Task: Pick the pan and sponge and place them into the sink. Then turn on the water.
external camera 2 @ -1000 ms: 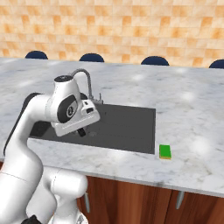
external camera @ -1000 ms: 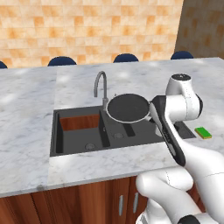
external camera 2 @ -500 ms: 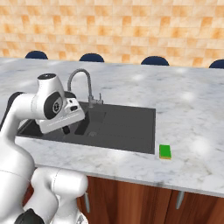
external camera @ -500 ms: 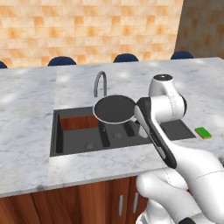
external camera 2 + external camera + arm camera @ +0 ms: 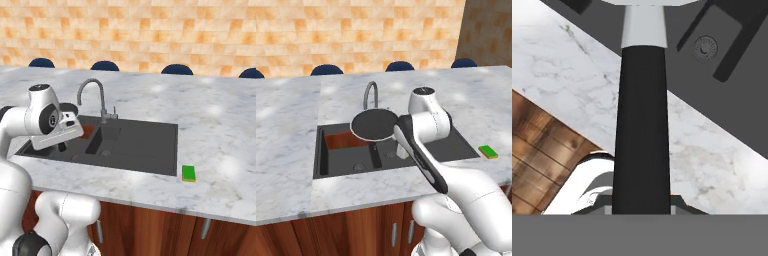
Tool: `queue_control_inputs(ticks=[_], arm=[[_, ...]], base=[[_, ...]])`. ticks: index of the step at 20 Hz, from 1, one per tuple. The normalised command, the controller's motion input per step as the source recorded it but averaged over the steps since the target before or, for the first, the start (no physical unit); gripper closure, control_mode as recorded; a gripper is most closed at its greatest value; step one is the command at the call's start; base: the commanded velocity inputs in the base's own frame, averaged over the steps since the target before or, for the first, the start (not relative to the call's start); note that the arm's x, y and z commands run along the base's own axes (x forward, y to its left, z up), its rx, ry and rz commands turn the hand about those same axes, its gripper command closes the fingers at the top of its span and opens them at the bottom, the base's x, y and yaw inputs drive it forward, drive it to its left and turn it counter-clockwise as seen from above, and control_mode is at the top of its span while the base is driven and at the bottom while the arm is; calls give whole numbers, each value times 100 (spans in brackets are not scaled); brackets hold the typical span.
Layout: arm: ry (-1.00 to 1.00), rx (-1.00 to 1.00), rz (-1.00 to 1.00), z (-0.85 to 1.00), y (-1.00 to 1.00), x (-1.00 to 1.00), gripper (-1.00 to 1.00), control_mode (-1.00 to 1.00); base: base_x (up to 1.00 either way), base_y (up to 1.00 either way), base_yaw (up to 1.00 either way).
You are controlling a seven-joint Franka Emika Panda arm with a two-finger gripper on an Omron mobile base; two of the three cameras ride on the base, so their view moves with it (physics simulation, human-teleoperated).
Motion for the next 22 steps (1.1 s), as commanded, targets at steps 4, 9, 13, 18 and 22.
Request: queue_control_inputs(ticks=[4,9,13,18,22], arm=[[5,-1,-5,-4,49,12,100,-100],[6,0,-7,-9,41,10,100,-100],[16,0,-7,-7,16,0,100,-100],[11,1,0,-9,3,0,100,-100],[6,3,0,-4,20,4,100,-100]], base=[[0,0,0],[0,0,0],[0,0,0],[0,0,0],[0,0,0]])
